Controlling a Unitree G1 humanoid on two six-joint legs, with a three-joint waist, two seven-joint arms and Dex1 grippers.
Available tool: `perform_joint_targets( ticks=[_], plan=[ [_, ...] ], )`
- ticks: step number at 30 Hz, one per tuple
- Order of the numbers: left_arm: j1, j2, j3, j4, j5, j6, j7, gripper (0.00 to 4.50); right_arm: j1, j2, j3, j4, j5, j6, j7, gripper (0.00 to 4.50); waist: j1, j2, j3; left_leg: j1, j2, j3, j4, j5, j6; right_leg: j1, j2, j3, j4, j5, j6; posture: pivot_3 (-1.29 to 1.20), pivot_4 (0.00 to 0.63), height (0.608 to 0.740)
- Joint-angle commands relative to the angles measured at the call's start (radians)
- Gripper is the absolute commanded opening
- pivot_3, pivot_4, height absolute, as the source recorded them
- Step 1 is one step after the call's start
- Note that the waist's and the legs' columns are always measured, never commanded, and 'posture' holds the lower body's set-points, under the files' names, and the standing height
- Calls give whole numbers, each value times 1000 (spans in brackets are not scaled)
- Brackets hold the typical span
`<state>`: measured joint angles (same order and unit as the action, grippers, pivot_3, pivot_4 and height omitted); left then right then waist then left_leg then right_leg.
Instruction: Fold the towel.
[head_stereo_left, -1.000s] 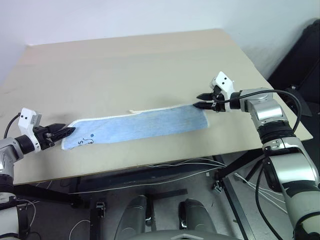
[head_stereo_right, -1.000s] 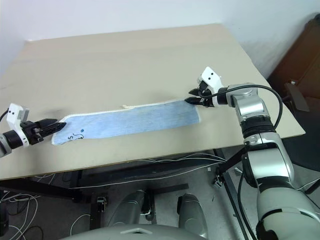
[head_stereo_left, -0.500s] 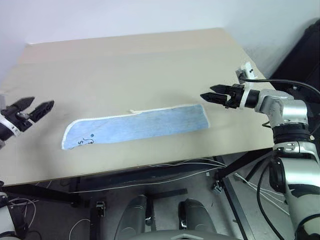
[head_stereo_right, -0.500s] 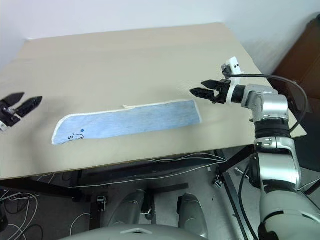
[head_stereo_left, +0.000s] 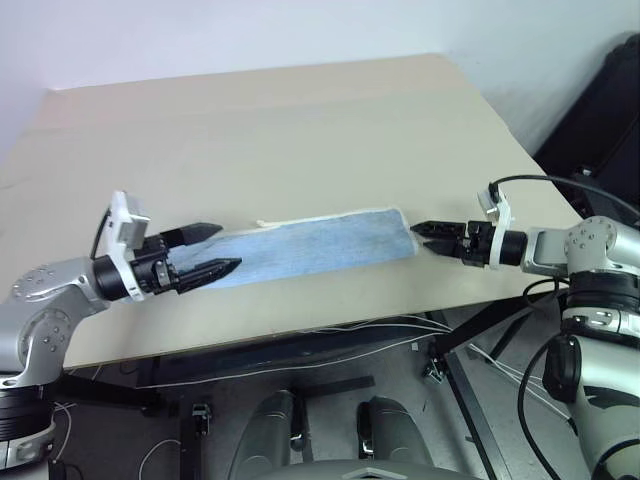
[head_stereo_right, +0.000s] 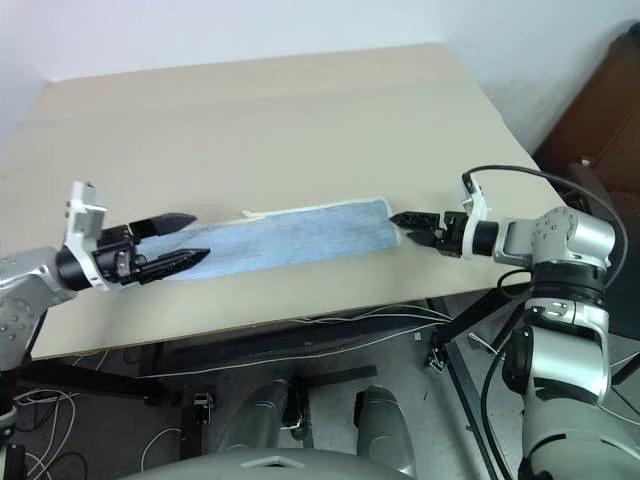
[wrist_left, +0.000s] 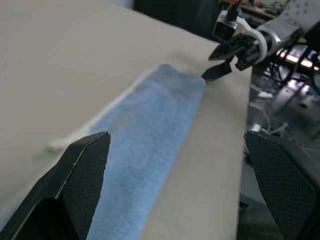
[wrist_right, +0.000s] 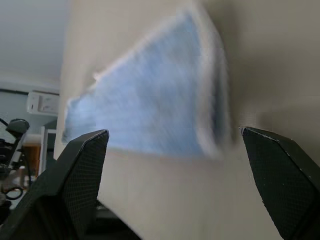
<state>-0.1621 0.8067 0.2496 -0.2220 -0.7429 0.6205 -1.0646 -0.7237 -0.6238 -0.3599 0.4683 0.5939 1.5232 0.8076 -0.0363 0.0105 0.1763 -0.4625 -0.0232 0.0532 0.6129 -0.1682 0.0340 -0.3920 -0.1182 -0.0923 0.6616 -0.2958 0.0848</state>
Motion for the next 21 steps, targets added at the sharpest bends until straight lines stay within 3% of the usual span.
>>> perform_joint_targets(
  ticks=[1, 5, 12, 21],
  plan=[
    [12, 52, -89, -43, 115, -69, -36, 4500, 33, -24, -60, -95, 54, 73, -26, 4481, 1, 0, 0, 0, 0, 0, 0, 0, 0, 0, 0, 0, 0, 0, 0, 0, 150, 735],
    [-31, 23, -125, -47, 122, -73, -21, 4500, 61, -14, -86, -105, 112, 91, -75, 4481, 7, 0, 0, 0, 0, 0, 0, 0, 0, -1, 0, 0, 0, -2, -3, 0, 150, 735],
    [-41, -6, -146, -46, 141, -84, -10, 4500, 41, 106, -148, -107, 138, 91, -225, 4481, 12, 0, 0, 0, 1, 0, 0, 0, 0, 0, 1, 0, -1, 0, -2, 0, 150, 735],
    [-31, -9, -140, -29, 156, -93, 2, 4500, -24, 173, -208, -59, 85, 75, -333, 4481, 6, 0, 0, 1, 2, 0, 0, 0, 0, -3, 2, 0, -1, -1, -5, 0, 150, 735]
  ],
)
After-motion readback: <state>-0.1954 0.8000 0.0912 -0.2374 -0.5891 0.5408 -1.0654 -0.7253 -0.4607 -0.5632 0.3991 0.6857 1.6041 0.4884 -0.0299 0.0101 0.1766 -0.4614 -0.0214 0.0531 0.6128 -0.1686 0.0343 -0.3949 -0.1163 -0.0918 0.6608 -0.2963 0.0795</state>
